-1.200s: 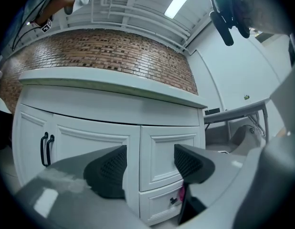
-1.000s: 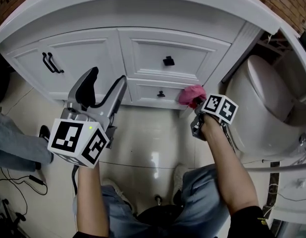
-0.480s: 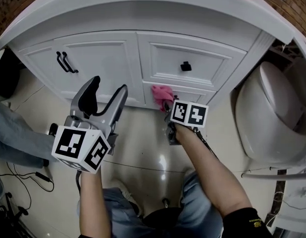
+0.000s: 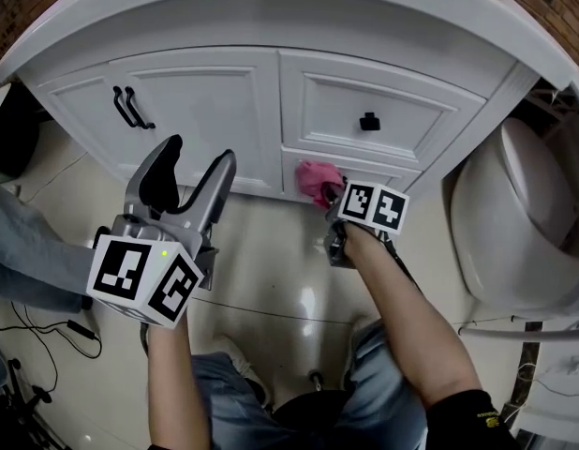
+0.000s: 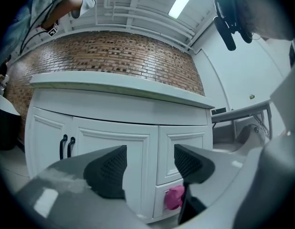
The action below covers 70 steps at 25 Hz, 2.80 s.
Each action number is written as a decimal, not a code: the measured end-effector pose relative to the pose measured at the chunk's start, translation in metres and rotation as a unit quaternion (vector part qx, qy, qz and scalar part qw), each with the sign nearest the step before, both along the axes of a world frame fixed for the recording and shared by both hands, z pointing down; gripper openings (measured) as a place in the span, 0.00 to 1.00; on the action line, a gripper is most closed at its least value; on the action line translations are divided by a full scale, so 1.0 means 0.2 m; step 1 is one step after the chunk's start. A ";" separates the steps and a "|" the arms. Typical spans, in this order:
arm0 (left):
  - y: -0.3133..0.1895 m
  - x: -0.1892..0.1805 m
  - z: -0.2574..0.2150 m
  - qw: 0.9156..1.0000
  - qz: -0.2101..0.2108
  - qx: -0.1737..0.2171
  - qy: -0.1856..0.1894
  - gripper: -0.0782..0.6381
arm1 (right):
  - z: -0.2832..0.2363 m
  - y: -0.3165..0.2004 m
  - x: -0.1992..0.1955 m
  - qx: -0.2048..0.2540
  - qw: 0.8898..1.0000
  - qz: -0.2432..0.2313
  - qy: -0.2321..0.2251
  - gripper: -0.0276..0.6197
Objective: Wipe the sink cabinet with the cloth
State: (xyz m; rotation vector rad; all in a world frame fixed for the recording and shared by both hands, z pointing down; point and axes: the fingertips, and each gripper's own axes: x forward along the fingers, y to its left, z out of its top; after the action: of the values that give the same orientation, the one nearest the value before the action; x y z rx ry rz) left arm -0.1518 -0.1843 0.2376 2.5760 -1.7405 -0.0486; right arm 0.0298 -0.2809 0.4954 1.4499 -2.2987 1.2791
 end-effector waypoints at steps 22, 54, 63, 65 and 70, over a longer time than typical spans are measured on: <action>-0.02 0.12 -0.01 1.000 0.014 0.003 0.001 0.55 | 0.24 0.13 -0.06 -0.086 0.995 -0.015 -0.051 0.14; -0.04 0.20 -0.01 1.000 0.023 0.005 0.002 0.55 | 0.39 0.18 0.23 -0.128 0.991 -0.006 -0.024 0.12; -0.04 0.04 0.06 1.000 -0.006 -0.017 0.003 0.55 | 0.41 0.18 -0.54 -0.108 0.977 -0.068 -0.170 0.12; -0.05 0.03 0.05 1.000 -0.007 -0.016 0.010 0.55 | 0.45 0.16 -0.47 -0.118 0.980 -0.048 -0.155 0.12; -0.08 0.12 0.04 1.000 0.014 -0.012 0.014 0.55 | 0.53 0.11 0.04 -0.122 0.991 -0.008 -0.046 0.12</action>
State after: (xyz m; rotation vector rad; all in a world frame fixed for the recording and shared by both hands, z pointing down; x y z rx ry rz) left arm -0.1277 -0.1998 0.2459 2.5694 -1.6859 -0.0636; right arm 0.0379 -0.2594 0.6011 1.3152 -2.1102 1.5883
